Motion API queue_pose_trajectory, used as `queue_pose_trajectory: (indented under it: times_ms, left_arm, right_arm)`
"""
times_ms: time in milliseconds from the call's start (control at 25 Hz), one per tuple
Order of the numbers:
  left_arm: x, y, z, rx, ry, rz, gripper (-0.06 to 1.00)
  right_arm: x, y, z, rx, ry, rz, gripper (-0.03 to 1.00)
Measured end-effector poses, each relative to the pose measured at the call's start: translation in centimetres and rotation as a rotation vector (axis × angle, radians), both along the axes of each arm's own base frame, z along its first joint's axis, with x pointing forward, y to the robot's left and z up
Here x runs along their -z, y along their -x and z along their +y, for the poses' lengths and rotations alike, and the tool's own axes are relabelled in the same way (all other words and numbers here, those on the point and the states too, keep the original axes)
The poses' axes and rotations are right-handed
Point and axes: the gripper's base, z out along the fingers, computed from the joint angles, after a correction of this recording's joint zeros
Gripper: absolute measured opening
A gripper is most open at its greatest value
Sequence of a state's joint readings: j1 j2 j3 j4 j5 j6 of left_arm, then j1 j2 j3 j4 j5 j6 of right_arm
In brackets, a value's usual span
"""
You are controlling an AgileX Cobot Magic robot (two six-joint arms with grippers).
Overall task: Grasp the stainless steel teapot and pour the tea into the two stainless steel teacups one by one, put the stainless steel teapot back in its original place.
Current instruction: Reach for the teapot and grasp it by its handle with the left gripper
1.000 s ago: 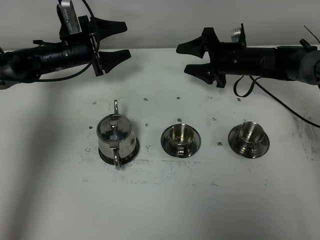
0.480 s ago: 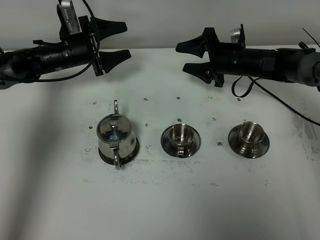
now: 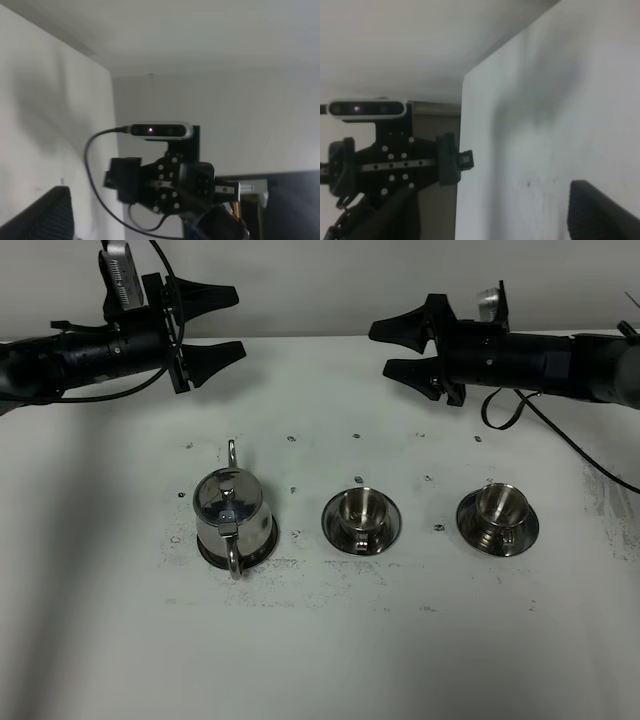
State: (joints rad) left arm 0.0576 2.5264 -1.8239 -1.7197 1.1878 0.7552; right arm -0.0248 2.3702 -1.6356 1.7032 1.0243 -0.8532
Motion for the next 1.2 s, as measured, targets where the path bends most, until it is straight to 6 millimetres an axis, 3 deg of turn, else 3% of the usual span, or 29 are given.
queue_pose_trajectory:
  times_ms: [200,360,680,800,1000,1200]
  left_arm:
    - [-0.3,0.4,2.1,0.027,-0.096,0.008,0.74]
    - [-2.4,0.8,3.6,0.037,-0.168,-0.029,0.74]
    - [-6.7,2.3,8.4,0.028,-0.37,-0.069,0.74]
    - [-7.8,3.0,9.8,0.028,-0.446,-0.068,0.74]
    - [-8.7,3.3,10.0,0.031,-0.472,-0.08,0.74]
    - [-8.5,3.4,10.0,0.039,-0.489,-0.077,0.74]
  right_arm:
    - [-2.0,0.2,-4.7,0.04,0.079,-0.052,0.59]
    - [-4.8,1.0,-8.6,0.061,0.174,-0.11,0.59]
    - [-13.0,5.3,-14.9,0.088,0.459,-0.184,0.59]
    - [-16.6,7.6,-15.9,0.101,0.577,-0.203,0.56]
    - [-22.3,12.0,-15.5,0.123,0.799,-0.205,0.52]
    - [-25.7,15.9,-16.0,0.214,1.02,-0.121,0.52]
